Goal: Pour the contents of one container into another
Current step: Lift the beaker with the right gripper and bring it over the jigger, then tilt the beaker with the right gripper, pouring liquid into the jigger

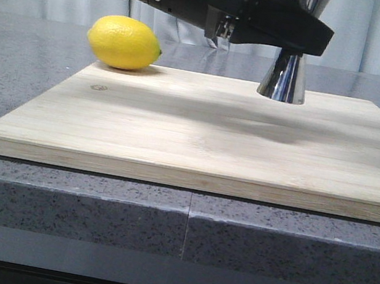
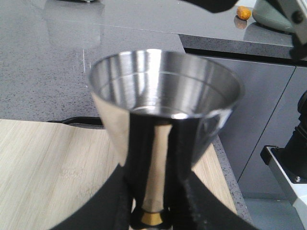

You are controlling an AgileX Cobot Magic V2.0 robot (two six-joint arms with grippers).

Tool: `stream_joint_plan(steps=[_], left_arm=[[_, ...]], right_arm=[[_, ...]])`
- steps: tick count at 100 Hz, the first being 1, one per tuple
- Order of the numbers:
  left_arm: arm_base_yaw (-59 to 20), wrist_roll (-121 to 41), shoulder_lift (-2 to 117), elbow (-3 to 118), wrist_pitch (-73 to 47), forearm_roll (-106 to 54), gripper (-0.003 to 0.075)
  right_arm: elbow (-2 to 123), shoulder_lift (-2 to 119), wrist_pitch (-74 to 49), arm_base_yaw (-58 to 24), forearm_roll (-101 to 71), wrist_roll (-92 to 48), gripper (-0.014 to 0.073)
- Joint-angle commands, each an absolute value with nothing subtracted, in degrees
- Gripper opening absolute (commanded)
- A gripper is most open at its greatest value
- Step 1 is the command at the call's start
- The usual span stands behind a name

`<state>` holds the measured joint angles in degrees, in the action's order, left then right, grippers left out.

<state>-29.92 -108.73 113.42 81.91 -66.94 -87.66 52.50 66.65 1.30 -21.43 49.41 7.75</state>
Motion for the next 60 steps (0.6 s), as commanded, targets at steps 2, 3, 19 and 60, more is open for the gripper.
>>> stream_joint_plan(steps=[2, 3, 19, 60], left_arm=[[-30.4, -108.1, 109.6, 83.7, -73.3, -91.7, -0.0021], [-30.4, -108.1, 109.6, 83.7, -73.3, -91.7, -0.0021], [-30.4, -108.1, 109.6, 83.7, -73.3, -91.7, -0.0021], [-30.4, -108.1, 109.6, 83.7, -73.3, -91.7, -0.0021]], right_arm=[[54.6, 64.9, 4.5, -21.5, 51.1, 7.3, 0.0272], [54.6, 64.9, 4.5, -21.5, 51.3, 7.3, 0.0272], [54.6, 64.9, 4.5, -21.5, 53.4, 7.3, 0.0272], [54.6, 64.9, 4.5, -21.5, 57.0, 7.3, 0.0272]])
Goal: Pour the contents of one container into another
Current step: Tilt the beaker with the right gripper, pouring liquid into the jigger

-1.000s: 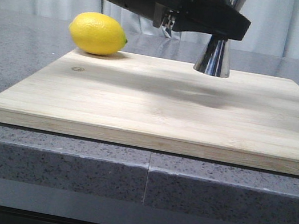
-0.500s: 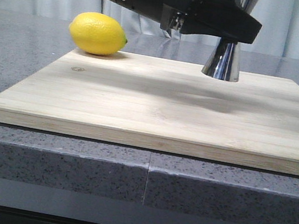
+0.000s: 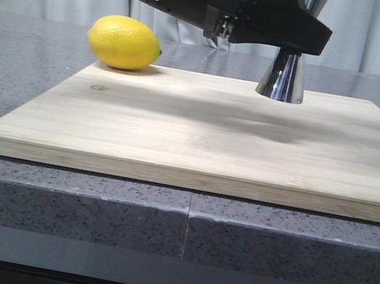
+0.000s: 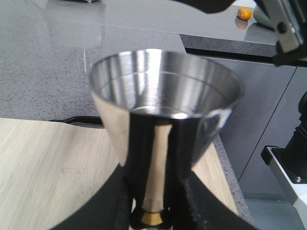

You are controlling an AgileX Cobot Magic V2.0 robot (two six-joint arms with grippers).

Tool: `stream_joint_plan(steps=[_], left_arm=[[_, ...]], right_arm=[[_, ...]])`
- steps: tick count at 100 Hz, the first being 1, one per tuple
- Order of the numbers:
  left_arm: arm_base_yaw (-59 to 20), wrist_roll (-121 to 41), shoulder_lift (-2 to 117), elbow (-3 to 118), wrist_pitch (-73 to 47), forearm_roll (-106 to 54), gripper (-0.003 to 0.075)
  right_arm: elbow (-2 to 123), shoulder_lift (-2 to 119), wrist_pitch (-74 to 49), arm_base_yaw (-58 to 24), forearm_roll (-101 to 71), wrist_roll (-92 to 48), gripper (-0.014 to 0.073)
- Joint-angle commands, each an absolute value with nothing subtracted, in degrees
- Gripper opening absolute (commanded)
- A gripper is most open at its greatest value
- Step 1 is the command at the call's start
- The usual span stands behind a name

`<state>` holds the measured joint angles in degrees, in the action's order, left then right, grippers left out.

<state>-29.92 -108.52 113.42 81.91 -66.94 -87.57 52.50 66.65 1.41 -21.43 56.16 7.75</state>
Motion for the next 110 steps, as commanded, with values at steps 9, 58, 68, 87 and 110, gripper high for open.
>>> stream_joint_plan(steps=[9, 58, 68, 87, 110], left_arm=[[-30.4, -108.1, 109.6, 83.7, -73.3, -91.7, -0.0021], [-30.4, -108.1, 109.6, 83.7, -73.3, -91.7, -0.0021], [-30.4, -108.1, 109.6, 83.7, -73.3, -91.7, -0.0021], [-30.4, -108.1, 109.6, 83.7, -73.3, -91.7, -0.0021], [-30.4, -108.1, 109.6, 83.7, -73.3, -91.7, -0.0021]], right_arm=[[54.6, 64.9, 4.5, -21.5, 57.9, 7.3, 0.0272], [54.6, 64.9, 4.7, -21.5, 62.9, 7.3, 0.0272], [54.6, 64.9, 4.7, -21.5, 63.7, 7.3, 0.0272], [54.6, 64.9, 4.3, -21.5, 65.4, 7.3, 0.0272], [54.6, 64.9, 3.4, -21.5, 68.1, 7.3, 0.0272]])
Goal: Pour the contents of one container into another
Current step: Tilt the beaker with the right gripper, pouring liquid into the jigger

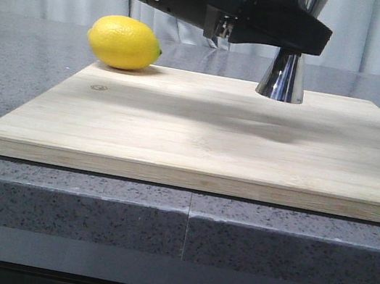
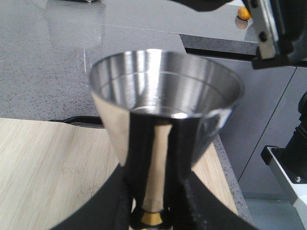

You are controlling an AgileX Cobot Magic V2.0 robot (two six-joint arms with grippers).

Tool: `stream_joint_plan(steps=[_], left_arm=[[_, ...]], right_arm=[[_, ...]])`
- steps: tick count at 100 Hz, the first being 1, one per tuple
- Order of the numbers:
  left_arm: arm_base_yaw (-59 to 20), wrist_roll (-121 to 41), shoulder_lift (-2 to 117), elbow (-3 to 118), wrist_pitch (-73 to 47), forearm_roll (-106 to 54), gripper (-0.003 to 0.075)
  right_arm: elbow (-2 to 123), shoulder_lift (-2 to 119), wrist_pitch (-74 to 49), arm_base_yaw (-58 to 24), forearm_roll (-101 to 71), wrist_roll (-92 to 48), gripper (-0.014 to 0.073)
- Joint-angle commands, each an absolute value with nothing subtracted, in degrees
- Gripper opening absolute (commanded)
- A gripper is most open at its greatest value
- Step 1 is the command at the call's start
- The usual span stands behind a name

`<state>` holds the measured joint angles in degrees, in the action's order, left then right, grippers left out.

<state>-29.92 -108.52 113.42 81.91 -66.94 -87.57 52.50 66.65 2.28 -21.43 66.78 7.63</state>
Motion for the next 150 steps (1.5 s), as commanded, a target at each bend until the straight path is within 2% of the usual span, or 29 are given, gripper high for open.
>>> stream_joint_plan(steps=[1, 150], left_arm=[[-30.4, -108.1, 109.6, 83.7, -73.3, -91.7, -0.0021], [-30.4, -108.1, 109.6, 83.7, -73.3, -91.7, -0.0021]], right_arm=[[54.6, 64.9, 3.4, -21.5, 68.2, 7.3, 0.0272], [54.6, 64.9, 2.0, -21.5, 77.7, 7.3, 0.0271]])
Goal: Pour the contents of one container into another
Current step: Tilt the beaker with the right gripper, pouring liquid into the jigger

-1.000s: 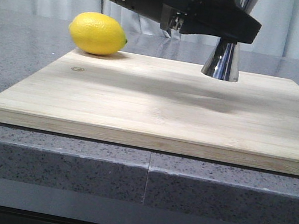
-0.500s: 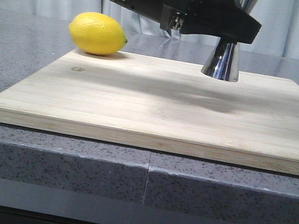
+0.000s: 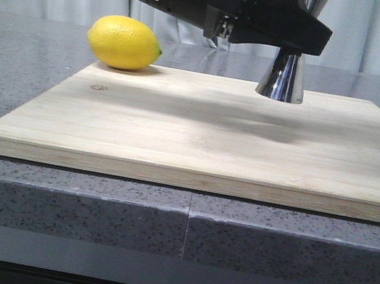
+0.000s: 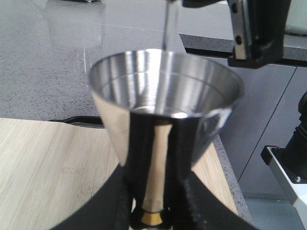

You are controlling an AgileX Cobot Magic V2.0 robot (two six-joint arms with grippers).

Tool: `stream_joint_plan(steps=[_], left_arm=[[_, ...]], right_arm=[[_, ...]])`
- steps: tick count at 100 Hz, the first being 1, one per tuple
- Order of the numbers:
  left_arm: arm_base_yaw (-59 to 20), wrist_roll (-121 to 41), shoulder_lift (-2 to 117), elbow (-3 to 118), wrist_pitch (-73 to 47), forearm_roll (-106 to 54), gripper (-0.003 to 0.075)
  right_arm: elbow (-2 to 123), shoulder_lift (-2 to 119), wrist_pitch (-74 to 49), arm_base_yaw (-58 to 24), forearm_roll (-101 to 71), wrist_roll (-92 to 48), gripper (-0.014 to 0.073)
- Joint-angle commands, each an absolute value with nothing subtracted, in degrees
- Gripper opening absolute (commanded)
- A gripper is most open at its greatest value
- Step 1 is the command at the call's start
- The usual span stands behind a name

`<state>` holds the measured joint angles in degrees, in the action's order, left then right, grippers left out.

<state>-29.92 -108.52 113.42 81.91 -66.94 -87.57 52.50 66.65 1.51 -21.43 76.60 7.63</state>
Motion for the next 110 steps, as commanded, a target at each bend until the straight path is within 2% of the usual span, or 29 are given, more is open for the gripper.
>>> stream_joint_plan(steps=[1, 110], left_arm=[[-30.4, -108.1, 109.6, 83.7, -73.3, -91.7, -0.0021], [-30.4, -108.1, 109.6, 83.7, -73.3, -91.7, -0.0021]], right_arm=[[54.6, 64.9, 2.0, -21.5, 77.6, 7.3, 0.0272], [54.6, 64.9, 1.7, -21.5, 85.9, 7.3, 0.0271]])
